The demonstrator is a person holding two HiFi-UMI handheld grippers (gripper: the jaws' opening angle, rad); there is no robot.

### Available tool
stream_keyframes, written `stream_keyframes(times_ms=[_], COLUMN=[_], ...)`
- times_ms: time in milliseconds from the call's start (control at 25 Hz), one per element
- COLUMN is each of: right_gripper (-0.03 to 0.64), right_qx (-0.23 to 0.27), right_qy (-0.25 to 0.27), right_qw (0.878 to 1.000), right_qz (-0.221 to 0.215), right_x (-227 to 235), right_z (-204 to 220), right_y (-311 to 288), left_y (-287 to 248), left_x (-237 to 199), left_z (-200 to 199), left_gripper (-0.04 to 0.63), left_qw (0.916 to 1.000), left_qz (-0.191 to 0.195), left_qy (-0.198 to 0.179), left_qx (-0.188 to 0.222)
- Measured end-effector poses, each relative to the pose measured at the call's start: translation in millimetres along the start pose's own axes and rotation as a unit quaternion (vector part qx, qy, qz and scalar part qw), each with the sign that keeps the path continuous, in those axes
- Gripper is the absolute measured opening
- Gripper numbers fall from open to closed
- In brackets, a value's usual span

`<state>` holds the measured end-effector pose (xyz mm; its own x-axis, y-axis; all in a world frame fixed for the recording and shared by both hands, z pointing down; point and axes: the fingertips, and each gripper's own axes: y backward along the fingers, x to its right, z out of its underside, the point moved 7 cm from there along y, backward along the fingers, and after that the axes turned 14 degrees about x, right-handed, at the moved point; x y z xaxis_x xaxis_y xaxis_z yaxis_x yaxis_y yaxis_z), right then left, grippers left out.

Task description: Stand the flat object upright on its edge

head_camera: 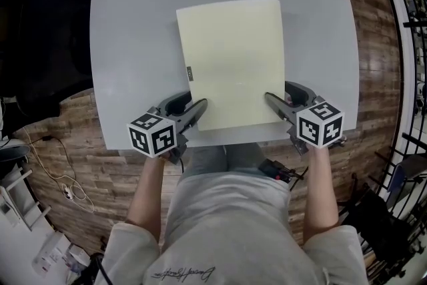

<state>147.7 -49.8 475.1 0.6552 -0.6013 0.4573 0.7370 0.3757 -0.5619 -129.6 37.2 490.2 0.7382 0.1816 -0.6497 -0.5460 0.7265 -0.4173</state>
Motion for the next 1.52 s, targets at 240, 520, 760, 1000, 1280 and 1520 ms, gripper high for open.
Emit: stream_keyframes(times_ms=[240, 520, 760, 1000, 1280, 1520], right_gripper=[0.265, 0.262, 0.258, 0.253, 0.25, 0.249], right_qx=[0.026, 0.053, 0.072, 0.081, 0.116, 0.145], right_qy=[0.035, 0.059, 0.082, 0.122, 0.152, 0.17], right_qw=[0.999, 0.997, 0.994, 0.988, 0.98, 0.972], right_qz=[0.004, 0.007, 0.019, 0.04, 0.058, 0.08], right_x=[2.3, 4.3, 7.7, 11.2, 17.6, 23.4], right_z=[-24.0, -42.5, -54.6, -70.7, -85.2, -95.1], right_y=[1.0, -2.1, -10.6, -24.1, -38.6, -55.1], left_y=[-8.7, -14.1, -21.6, -31.3, -42.7, -55.8], left_x=[5.3, 8.8, 9.4, 6.7, 0.4, -10.2], left_z=[-22.9, -46.0, -68.0, -85.4, -102.3, -117.7], left_gripper=[0.204, 0.202, 0.198, 0.195, 0.192, 0.189], left_qw=[0.9992, 0.996, 0.9886, 0.9766, 0.9613, 0.9472], left_qz=[0.004, 0.003, -0.004, -0.018, -0.028, -0.036], left_qy=[-0.036, -0.084, -0.144, -0.207, -0.259, -0.298], left_qx=[0.017, 0.032, 0.043, 0.056, 0.09, 0.112])
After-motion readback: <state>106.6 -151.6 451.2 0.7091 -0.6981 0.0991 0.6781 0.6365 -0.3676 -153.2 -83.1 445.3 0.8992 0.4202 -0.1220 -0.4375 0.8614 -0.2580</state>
